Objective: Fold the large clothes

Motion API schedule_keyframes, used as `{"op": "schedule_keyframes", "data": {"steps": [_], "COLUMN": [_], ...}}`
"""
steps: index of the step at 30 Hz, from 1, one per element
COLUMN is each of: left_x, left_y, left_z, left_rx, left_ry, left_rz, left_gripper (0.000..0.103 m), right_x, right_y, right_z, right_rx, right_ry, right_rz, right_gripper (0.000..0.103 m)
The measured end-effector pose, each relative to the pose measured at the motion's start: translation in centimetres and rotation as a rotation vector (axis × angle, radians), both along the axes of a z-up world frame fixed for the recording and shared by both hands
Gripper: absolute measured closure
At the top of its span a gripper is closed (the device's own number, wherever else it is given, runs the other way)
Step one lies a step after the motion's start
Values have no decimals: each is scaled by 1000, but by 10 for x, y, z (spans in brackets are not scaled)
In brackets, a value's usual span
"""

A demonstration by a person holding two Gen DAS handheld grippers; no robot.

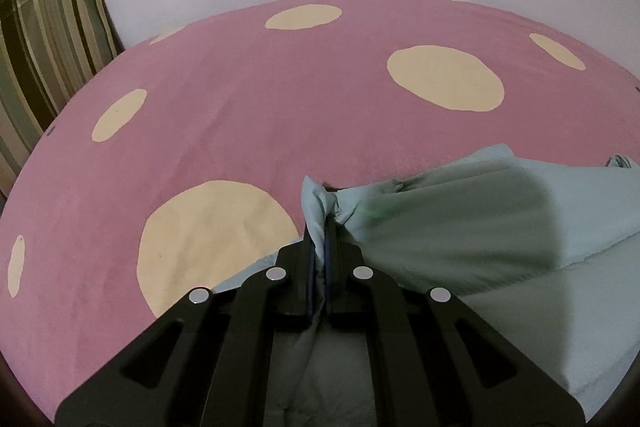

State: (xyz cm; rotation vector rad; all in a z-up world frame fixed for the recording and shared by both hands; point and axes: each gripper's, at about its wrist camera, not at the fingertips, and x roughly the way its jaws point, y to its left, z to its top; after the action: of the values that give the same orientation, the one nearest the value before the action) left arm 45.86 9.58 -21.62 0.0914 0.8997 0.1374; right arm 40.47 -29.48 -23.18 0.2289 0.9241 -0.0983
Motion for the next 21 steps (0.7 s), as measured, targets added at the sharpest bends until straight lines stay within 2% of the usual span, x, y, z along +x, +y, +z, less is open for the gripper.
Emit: {"op": "schedule_keyframes", "data": {"steps": [6, 8, 9, 10, 12, 14, 17, 21], "left_x": [2, 2, 1, -2, -8, -17, -32, -53], "left_y": [1, 3, 8, 15, 31, 44, 52, 17], "left_z": [6, 12, 16, 21, 29, 41, 64, 92], "left_rx": [4, 29, 40, 14, -44, -56, -76, -133], "left_ry": [11, 17, 18, 17, 11, -9, -55, -110], "left_rz": [3, 34, 69, 90, 120, 169, 202, 109], "left_gripper": [96, 77, 57, 50, 48, 46, 46, 46], "right_x": [0, 0, 0, 0, -3, -10, -25, -35], "right_y": [1, -1, -3, -7, -13, -20, -26, -1], "right_z": [4, 7, 9, 11, 17, 27, 46, 68], "right_rx": [-7, 7, 17, 33, 44, -7, -71, -50], "right_ry": [-11, -12, -10, -6, -4, -10, -55, -111], "right_rz": [-5, -5, -5, -7, -27, -95, -200, -123], "right_gripper": [94, 92, 91, 89, 81, 53, 51, 52]}}
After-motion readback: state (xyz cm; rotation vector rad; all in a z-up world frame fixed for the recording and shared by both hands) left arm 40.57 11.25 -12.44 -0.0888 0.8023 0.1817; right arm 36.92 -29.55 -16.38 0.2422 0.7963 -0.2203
